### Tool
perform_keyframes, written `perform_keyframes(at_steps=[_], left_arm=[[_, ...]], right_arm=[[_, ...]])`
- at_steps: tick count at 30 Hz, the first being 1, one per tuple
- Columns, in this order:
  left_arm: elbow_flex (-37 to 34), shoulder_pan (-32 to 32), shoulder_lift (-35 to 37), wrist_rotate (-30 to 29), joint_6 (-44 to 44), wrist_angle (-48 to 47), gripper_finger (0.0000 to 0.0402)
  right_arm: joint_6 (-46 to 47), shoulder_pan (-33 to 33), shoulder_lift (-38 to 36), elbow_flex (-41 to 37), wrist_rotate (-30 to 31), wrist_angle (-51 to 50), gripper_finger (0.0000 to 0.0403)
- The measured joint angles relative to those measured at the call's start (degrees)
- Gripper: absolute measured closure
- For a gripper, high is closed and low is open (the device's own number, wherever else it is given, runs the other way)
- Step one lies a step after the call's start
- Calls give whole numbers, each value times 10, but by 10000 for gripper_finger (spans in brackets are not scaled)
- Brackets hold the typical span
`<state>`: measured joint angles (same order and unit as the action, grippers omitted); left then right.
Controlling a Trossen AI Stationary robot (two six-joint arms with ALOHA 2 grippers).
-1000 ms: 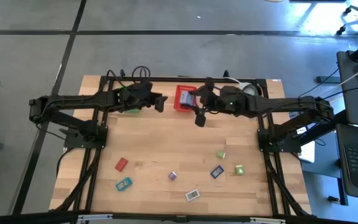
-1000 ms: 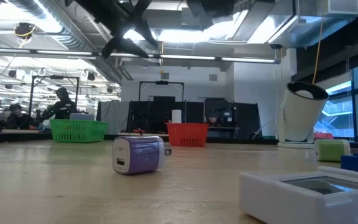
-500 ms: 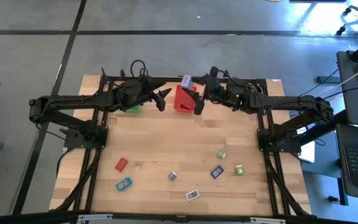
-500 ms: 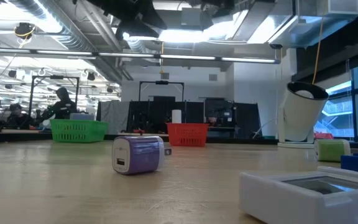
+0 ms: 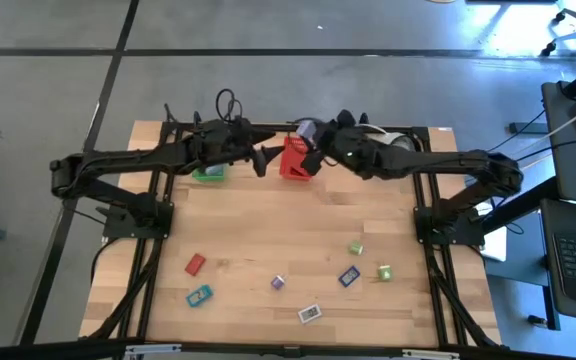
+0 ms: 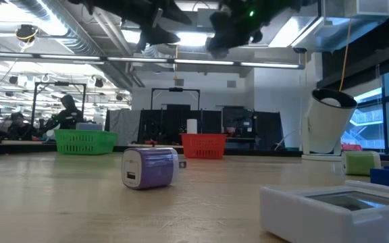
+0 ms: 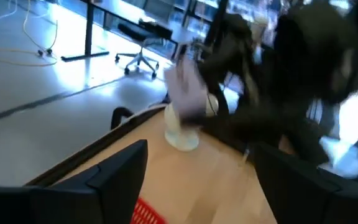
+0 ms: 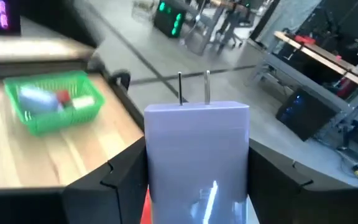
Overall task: Pick & Place Office items
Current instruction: Put the light blue charger adapter into the green bin
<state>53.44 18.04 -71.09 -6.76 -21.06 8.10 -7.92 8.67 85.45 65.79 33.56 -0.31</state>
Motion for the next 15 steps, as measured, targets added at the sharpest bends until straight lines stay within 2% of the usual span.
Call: perform_keyframes(at_steps=[4,15], left_arm=[[0,23,-19,24,-79,-5,107],[0,67,-89,119,-163,26,109]], right_arm=[[-26,-7,32,0,-6,8,181],[13,-7,63,0,-90,3,181]])
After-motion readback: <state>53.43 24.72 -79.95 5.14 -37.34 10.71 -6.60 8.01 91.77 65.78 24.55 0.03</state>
